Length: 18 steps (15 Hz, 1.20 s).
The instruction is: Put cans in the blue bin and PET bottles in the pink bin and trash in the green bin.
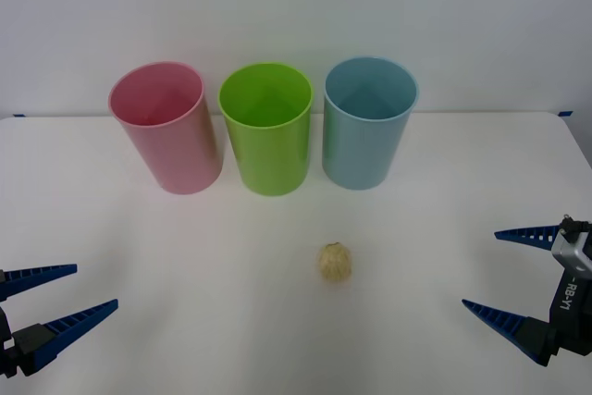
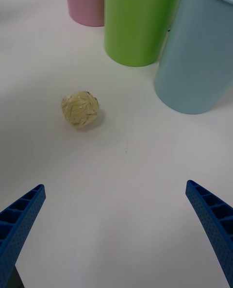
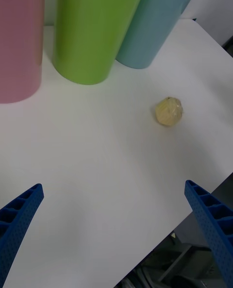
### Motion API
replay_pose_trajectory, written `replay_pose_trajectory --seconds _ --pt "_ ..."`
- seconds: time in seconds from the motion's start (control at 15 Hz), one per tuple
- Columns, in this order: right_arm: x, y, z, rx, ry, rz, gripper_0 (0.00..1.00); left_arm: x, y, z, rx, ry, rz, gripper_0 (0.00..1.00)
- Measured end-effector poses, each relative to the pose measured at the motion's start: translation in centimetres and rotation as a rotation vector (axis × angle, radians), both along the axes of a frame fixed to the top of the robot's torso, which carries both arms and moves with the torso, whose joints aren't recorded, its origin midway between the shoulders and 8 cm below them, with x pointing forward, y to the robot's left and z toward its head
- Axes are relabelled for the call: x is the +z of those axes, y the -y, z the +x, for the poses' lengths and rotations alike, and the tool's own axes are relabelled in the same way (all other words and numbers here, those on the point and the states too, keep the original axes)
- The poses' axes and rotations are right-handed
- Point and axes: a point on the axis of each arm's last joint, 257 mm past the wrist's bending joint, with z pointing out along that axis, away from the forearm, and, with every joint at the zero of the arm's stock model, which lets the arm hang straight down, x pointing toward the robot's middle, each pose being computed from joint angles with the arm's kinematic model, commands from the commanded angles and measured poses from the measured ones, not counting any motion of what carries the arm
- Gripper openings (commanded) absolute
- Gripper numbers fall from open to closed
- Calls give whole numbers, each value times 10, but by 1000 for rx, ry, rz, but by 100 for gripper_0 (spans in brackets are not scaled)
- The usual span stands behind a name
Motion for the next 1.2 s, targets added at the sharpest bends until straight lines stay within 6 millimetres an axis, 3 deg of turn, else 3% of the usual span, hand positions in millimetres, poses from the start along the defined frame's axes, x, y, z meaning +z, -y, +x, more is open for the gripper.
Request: replay_pose_trajectory --seconds 0.47,1.0,1.2 --pt "2 -1 3 -5 6 9 100 0 0 0 0 0 0 100" --pt "30 8 12 21 -6 -103 100 0 0 0 0 0 0 100" --pt "39 -1 15 28 -31 -119 100 0 0 0 0 0 0 100"
